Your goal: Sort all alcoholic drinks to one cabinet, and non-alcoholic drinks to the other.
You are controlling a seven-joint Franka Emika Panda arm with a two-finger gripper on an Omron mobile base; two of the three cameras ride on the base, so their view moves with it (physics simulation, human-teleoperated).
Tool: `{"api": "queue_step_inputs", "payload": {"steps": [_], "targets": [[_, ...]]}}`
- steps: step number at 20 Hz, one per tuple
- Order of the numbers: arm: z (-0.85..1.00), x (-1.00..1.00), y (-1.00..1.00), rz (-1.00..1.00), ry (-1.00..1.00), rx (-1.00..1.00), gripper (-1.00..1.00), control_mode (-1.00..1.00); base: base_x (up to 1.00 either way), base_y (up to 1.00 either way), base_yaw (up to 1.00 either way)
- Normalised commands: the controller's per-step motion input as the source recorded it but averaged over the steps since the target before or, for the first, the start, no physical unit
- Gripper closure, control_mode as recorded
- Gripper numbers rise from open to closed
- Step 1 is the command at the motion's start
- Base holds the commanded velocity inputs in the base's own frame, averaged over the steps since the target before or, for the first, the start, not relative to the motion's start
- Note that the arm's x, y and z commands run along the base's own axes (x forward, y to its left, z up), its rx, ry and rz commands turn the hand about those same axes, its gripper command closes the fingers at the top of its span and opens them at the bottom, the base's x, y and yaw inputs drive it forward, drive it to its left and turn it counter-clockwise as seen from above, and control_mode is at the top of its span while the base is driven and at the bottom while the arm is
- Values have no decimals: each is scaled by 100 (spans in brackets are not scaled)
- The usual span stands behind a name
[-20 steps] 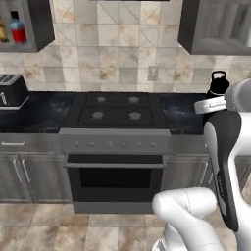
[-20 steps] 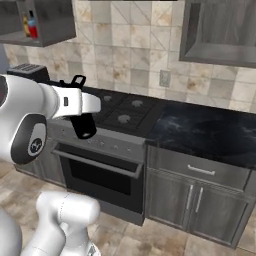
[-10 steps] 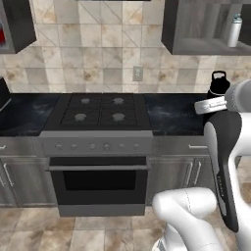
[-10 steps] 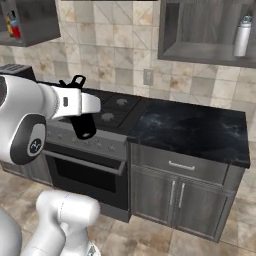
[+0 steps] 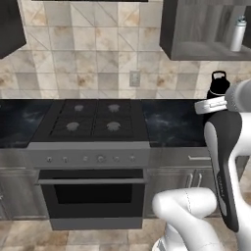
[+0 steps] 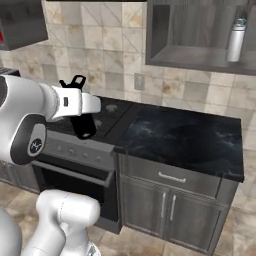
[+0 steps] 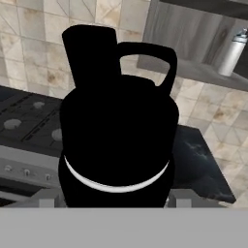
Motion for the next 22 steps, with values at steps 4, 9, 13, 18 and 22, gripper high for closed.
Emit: {"api": "queue_step_inputs", "payload": {"steps": [4,9,13,18,22], "targets": [[0,0,0,0,0,0,100,100,40,-42,0],[0,0,0,0,0,0,100,100,24,-49,0],[0,0,0,0,0,0,100,100,9,-57,0],[0,0,0,0,0,0,100,100,10,-55,0],[0,0,0,0,0,0,100,100,21,-48,0]]}}
